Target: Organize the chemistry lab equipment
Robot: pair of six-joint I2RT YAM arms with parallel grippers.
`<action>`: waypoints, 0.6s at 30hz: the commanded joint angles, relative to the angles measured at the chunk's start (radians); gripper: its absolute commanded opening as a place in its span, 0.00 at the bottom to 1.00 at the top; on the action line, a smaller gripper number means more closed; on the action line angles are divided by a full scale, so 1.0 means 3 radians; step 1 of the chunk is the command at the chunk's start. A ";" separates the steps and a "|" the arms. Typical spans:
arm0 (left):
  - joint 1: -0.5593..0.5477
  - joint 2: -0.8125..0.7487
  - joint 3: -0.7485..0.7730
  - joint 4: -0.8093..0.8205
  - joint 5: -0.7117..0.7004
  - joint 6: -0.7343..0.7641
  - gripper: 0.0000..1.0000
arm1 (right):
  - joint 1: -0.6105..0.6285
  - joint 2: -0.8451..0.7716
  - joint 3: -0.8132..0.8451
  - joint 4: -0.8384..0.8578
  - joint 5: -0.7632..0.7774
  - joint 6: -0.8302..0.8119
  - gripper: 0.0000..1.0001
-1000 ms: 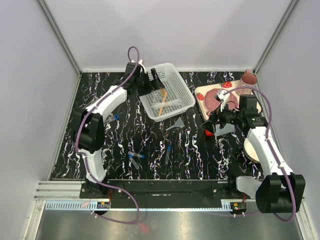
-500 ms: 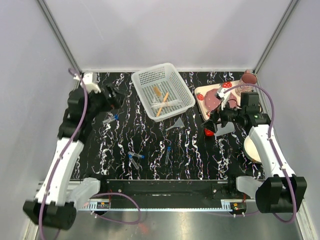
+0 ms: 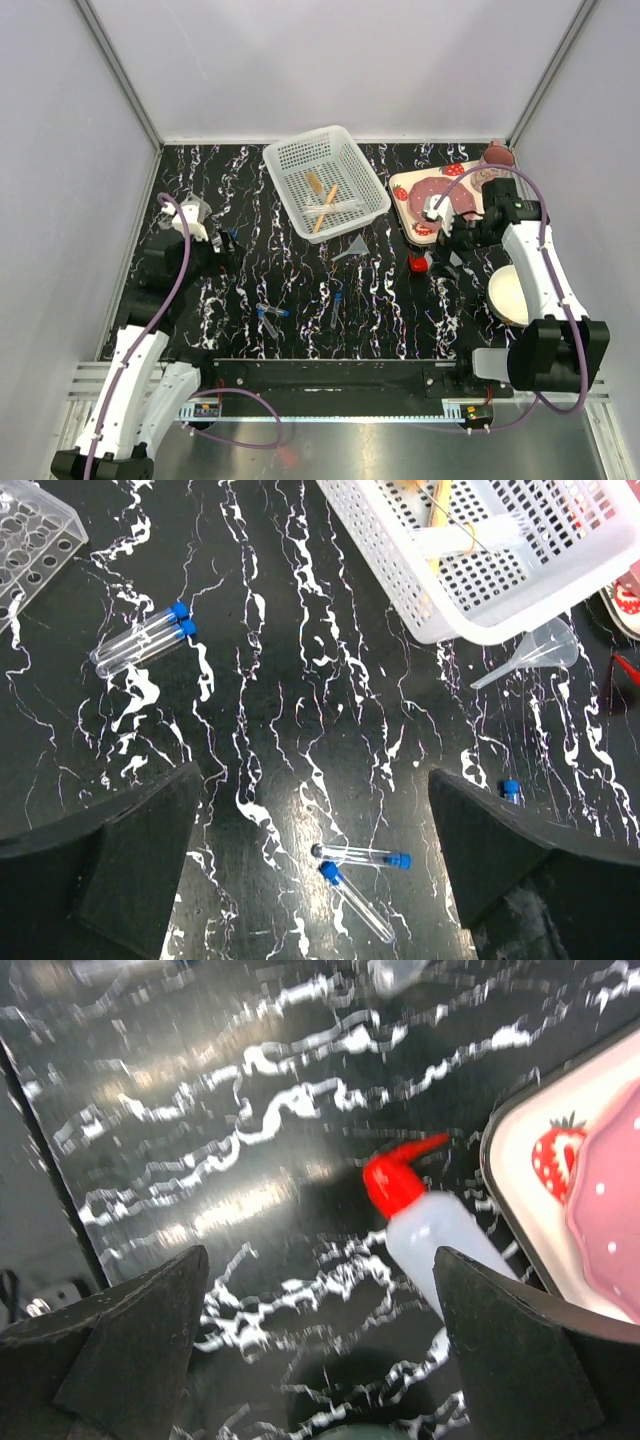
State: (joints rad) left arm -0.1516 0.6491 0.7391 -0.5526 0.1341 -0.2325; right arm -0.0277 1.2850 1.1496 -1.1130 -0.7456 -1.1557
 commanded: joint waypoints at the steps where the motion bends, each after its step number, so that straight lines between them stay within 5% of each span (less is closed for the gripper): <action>1: 0.0004 -0.0179 -0.0019 0.0098 -0.0022 0.0023 0.99 | -0.0117 0.0119 0.0146 -0.0457 0.0547 -0.0862 1.00; 12: 0.0004 -0.0093 -0.0030 0.0124 0.0013 0.0023 0.99 | -0.0117 0.0058 -0.0186 0.0227 0.1054 -0.2063 1.00; 18: 0.0004 -0.0021 -0.0020 0.0124 0.0024 0.0034 0.99 | -0.0117 0.0456 -0.0110 0.0309 0.1043 -0.2483 1.00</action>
State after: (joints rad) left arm -0.1516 0.6312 0.7258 -0.5549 0.1349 -0.2325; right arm -0.0616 1.3495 1.0920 -1.0790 -0.4511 -1.7668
